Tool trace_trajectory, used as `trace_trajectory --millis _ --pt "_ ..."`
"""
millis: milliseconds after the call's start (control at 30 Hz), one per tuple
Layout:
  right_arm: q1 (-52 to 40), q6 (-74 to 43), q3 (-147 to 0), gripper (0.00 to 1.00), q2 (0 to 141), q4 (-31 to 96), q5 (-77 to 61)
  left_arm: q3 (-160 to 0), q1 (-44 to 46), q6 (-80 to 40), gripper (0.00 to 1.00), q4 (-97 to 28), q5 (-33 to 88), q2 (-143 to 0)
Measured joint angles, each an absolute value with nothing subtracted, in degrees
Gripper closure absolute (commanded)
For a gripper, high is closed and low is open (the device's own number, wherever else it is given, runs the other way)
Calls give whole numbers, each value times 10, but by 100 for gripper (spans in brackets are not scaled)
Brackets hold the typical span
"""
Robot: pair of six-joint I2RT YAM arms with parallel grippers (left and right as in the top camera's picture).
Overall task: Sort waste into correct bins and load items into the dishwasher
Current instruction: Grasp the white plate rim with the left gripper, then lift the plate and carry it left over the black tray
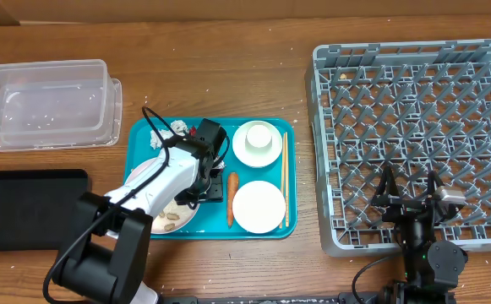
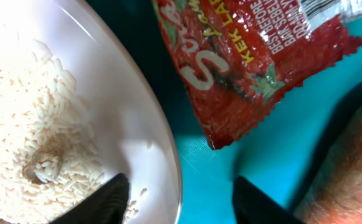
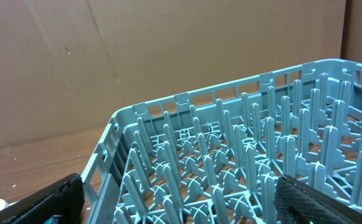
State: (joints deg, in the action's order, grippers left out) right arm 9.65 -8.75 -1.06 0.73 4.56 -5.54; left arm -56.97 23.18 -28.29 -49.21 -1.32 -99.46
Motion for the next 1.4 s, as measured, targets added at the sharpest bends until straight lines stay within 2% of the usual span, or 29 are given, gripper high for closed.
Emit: trace_trajectory --millis 200,300,367,500,1400 --pt "97 -87 -11 0 7 46 -55 -570 232 -280 71 -495 -22 -1008" --pt "97 -88 -11 0 7 46 -55 -571 232 -279 72 -497 -31 -1011" --pt "97 -88 -11 0 7 46 -56 -571 232 -280 77 -499 -35 -1011" --pt "97 -88 -11 0 7 46 -56 -577 232 -277 95 -514 -38 -1012" --pt "97 -88 -11 0 7 46 -56 -818 233 -274 96 -776 -93 -1024"
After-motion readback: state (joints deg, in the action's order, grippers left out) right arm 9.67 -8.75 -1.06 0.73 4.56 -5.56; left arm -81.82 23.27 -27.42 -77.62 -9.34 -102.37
